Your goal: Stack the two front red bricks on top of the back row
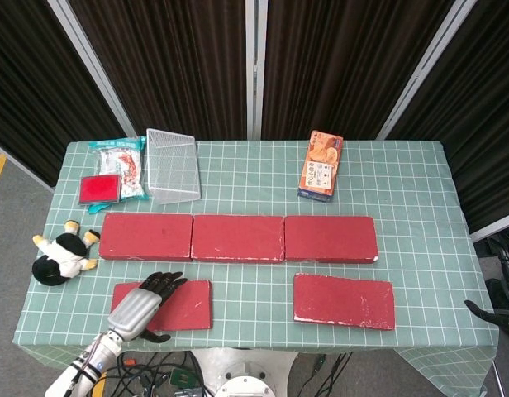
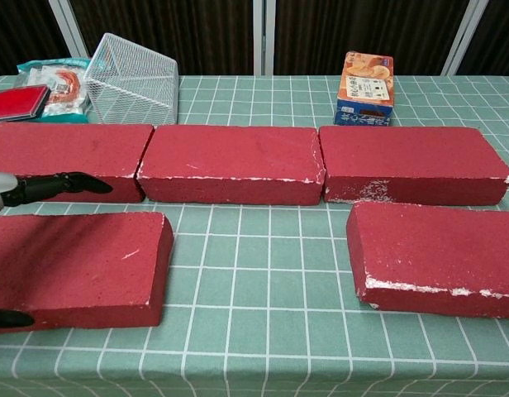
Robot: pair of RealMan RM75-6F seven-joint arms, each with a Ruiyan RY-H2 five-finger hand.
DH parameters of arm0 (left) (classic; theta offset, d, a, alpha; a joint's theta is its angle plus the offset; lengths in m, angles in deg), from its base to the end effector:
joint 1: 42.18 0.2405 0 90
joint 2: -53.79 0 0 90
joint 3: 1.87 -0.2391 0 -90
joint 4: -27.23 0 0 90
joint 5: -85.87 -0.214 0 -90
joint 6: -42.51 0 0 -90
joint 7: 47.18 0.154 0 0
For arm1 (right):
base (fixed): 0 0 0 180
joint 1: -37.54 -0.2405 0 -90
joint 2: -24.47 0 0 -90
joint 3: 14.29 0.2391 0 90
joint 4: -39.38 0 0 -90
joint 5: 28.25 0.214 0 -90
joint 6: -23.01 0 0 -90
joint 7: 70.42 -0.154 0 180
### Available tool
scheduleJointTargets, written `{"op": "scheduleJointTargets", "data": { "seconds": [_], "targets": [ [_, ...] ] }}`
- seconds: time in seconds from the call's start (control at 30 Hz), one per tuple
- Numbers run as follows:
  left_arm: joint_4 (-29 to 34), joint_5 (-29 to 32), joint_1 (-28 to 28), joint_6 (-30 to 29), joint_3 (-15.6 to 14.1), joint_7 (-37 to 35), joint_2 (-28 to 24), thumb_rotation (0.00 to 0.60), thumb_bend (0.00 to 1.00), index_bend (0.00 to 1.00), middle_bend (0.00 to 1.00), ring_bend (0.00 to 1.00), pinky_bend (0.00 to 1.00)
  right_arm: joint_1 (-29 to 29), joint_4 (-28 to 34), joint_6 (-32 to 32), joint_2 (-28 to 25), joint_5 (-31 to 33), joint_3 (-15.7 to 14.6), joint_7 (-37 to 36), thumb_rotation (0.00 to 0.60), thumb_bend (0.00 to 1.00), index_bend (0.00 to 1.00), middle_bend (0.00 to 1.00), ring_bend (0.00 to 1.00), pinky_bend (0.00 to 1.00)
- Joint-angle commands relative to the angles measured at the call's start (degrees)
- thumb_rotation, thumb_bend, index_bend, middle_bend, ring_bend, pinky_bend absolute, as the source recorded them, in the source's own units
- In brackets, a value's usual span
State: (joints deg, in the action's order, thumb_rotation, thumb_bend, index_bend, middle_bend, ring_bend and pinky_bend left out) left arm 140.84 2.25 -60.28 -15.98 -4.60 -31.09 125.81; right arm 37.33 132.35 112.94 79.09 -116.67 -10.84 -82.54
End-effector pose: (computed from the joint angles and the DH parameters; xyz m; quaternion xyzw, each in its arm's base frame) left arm -0.1678 0.1782 0.0142 -0.7421 -0.4826 -0.3418 0.3155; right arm -0.3071 -0.1677 0.2083 0.5645 -0.3873 0.4211 0.5950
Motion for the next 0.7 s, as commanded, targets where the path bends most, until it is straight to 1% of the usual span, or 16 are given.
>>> {"op": "scheduleJointTargets", "data": {
  "seconds": [0.03,0.33,0.7],
  "targets": [
    [-0.59,1.78,-0.89,0.87,0.37,0.89,0.76,0.600,0.00,0.03,0.00,0.00,0.00,-0.08,-0.24,-0.20,0.17,0.08,-0.02,-0.17,0.600,0.00,0.00,0.00,0.00,0.00],
    [-1.45,6.73,-2.75,2.51,0.63,2.58,1.61,0.600,0.00,0.03,0.00,0.00,0.00,0.08,-1.16,-0.06,0.48,0.46,0.11,-0.99,0.600,0.00,0.00,0.00,0.00,0.00],
    [-2.11,8.25,-4.02,2.47,0.01,3.27,2.10,0.600,0.00,0.03,0.00,0.00,0.00,0.00,-1.86,-0.62,1.02,1.10,0.23,-1.38,0.600,0.00,0.00,0.00,0.00,0.00]
  ]
}}
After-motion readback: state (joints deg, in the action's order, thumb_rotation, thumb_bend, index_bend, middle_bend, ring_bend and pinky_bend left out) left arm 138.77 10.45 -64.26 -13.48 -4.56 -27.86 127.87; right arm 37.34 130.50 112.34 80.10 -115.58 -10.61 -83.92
